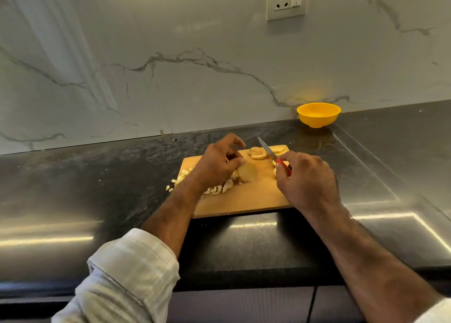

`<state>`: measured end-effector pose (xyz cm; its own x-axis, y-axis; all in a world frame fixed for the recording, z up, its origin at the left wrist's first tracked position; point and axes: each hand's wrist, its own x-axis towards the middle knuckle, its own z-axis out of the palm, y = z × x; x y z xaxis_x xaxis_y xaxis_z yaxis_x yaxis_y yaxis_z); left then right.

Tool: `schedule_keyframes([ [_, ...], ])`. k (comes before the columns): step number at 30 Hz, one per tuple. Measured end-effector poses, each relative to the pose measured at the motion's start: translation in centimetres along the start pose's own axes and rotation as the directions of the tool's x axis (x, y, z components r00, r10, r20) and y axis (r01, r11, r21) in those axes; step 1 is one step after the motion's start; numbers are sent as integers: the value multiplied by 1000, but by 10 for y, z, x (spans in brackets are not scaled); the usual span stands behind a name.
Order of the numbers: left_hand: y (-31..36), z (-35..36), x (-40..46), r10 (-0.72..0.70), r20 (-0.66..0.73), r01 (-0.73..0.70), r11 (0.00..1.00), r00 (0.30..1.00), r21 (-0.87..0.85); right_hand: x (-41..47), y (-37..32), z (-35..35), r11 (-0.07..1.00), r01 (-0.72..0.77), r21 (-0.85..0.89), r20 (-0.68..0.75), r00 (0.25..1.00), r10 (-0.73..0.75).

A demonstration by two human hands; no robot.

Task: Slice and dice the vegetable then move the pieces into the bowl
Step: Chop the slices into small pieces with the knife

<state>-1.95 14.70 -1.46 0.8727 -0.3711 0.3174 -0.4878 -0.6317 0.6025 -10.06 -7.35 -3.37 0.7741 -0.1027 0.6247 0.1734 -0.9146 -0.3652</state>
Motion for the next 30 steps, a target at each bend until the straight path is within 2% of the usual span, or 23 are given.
schedule_keyframes([
  [2,-3,4,2,-33,72,31,999,997,30,-1,-3,0,1000,18,15,37,999,-19],
  [4,-4,10,4,-15,79,14,1000,997,17,0,-5,0,1000,24,10,72,997,-25],
  [7,-1,10,8,22,45,-23,999,999,40,-1,-4,1,1000,10,0,106,994,-10],
  [10,-8,3,13,48,-13,-45,984,999,171,-1,-6,2,1000,1,-25,122,993,2],
  [12,-12,-2,15,38,-23,-33,987,999,157,-2,-8,-1,1000,-21,-24,143,989,24],
  [17,-14,-12,17,22,32,-23,998,999,53,-20,-22,-6,998,-54,-34,123,991,58],
  [19,-14,-14,17,15,94,-22,997,995,74,-40,-31,-9,999,-36,-16,117,992,38],
  [24,-1,-9,6,-36,276,-29,973,961,227,-54,-34,-9,987,-46,-153,153,986,69],
  [30,1,-1,5,-17,286,-50,973,958,225,-48,-39,-7,981,-75,-178,207,972,112],
])
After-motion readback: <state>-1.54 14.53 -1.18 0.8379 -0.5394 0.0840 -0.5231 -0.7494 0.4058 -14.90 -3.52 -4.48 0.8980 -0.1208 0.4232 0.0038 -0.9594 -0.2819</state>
